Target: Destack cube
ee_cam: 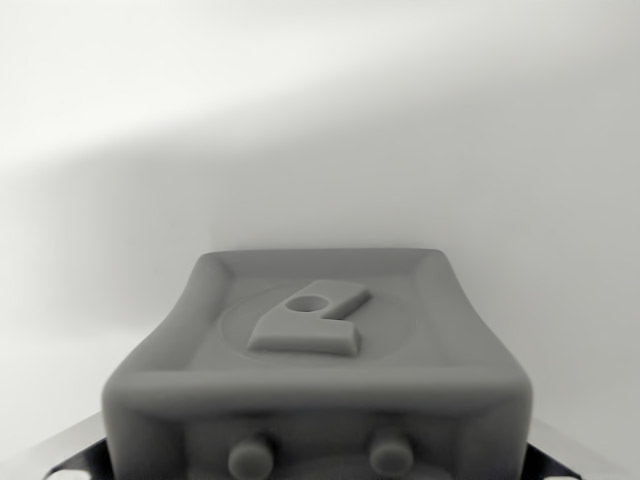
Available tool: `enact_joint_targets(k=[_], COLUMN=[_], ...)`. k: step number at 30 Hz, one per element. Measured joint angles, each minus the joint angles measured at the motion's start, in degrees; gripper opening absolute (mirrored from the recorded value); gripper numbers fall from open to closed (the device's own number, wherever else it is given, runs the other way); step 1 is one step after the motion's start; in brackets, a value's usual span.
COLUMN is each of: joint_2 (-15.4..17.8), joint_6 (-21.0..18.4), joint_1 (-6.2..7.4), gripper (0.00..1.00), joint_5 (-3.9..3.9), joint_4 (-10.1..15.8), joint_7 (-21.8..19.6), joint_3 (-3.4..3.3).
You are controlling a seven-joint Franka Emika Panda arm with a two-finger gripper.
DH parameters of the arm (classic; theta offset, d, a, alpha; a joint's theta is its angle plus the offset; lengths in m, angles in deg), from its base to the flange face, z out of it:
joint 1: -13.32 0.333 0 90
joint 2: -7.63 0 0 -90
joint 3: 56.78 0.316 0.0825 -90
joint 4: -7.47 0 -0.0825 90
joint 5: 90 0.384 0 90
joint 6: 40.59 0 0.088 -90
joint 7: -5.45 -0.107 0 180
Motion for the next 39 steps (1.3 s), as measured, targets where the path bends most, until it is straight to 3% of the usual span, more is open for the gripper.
enact_joint_targets(k=[8, 9, 39], joint_2=[-0.3, -0.3, -0.4], joint_6=[0.2, 0.2, 0.3], joint_1=[-0.05, -0.06, -0.08], gripper=[0.00, 1.00, 1.00], joint_5=[0.00, 0.00, 0.00], joint_4=[-0.1, -0.1, -0.2], joint_7=[0.0, 0.0, 0.0], joint_3=[0.06, 0.06, 0.08])
